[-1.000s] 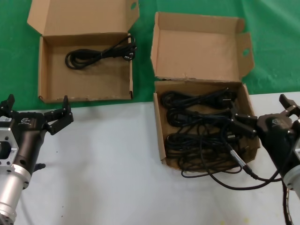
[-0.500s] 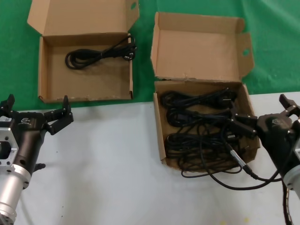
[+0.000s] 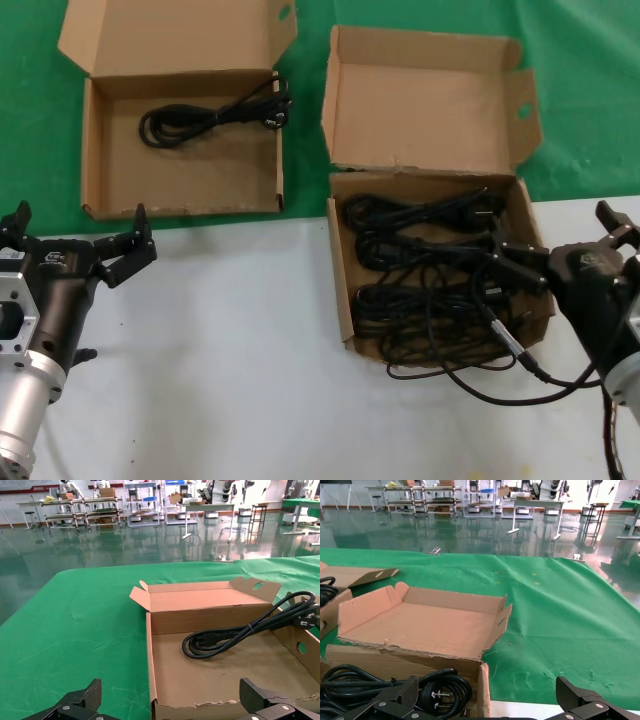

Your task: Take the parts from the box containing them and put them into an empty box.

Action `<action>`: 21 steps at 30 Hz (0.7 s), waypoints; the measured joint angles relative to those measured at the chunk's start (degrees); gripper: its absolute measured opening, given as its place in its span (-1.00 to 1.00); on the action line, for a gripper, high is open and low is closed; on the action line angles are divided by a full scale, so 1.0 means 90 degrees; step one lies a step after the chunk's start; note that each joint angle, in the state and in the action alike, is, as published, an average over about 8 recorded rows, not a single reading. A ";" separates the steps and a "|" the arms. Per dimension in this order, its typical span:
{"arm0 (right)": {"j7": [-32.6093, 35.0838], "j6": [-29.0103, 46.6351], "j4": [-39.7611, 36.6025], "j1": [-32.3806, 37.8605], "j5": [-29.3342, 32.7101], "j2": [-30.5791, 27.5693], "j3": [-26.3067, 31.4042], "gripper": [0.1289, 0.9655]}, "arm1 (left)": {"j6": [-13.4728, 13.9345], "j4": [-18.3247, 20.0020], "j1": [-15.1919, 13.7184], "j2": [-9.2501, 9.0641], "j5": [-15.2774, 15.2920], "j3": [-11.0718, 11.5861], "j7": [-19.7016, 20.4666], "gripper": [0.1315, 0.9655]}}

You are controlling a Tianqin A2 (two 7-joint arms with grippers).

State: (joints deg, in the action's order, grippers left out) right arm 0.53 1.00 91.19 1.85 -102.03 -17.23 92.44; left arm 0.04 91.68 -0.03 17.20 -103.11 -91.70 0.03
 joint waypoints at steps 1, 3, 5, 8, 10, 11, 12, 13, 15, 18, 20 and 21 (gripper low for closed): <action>0.0000 0.0000 0.0000 0.0000 0.0000 0.0000 0.0000 1.00 | 0.0000 0.0000 0.0000 0.0000 0.0000 0.0000 0.0000 1.00; 0.0000 0.0000 0.0000 0.0000 0.0000 0.0000 0.0000 1.00 | 0.0000 0.0000 0.0000 0.0000 0.0000 0.0000 0.0000 1.00; 0.0000 0.0000 0.0000 0.0000 0.0000 0.0000 0.0000 1.00 | 0.0000 0.0000 0.0000 0.0000 0.0000 0.0000 0.0000 1.00; 0.0000 0.0000 0.0000 0.0000 0.0000 0.0000 0.0000 1.00 | 0.0000 0.0000 0.0000 0.0000 0.0000 0.0000 0.0000 1.00; 0.0000 0.0000 0.0000 0.0000 0.0000 0.0000 0.0000 1.00 | 0.0000 0.0000 0.0000 0.0000 0.0000 0.0000 0.0000 1.00; 0.0000 0.0000 0.0000 0.0000 0.0000 0.0000 0.0000 1.00 | 0.0000 0.0000 0.0000 0.0000 0.0000 0.0000 0.0000 1.00; 0.0000 0.0000 0.0000 0.0000 0.0000 0.0000 0.0000 1.00 | 0.0000 0.0000 0.0000 0.0000 0.0000 0.0000 0.0000 1.00; 0.0000 0.0000 0.0000 0.0000 0.0000 0.0000 0.0000 1.00 | 0.0000 0.0000 0.0000 0.0000 0.0000 0.0000 0.0000 1.00; 0.0000 0.0000 0.0000 0.0000 0.0000 0.0000 0.0000 1.00 | 0.0000 0.0000 0.0000 0.0000 0.0000 0.0000 0.0000 1.00; 0.0000 0.0000 0.0000 0.0000 0.0000 0.0000 0.0000 1.00 | 0.0000 0.0000 0.0000 0.0000 0.0000 0.0000 0.0000 1.00; 0.0000 0.0000 0.0000 0.0000 0.0000 0.0000 0.0000 1.00 | 0.0000 0.0000 0.0000 0.0000 0.0000 0.0000 0.0000 1.00; 0.0000 0.0000 0.0000 0.0000 0.0000 0.0000 0.0000 1.00 | 0.0000 0.0000 0.0000 0.0000 0.0000 0.0000 0.0000 1.00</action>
State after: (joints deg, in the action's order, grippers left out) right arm 0.53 1.00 91.19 1.85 -102.03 -17.23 92.44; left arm 0.04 91.68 -0.03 17.20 -103.11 -91.70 0.03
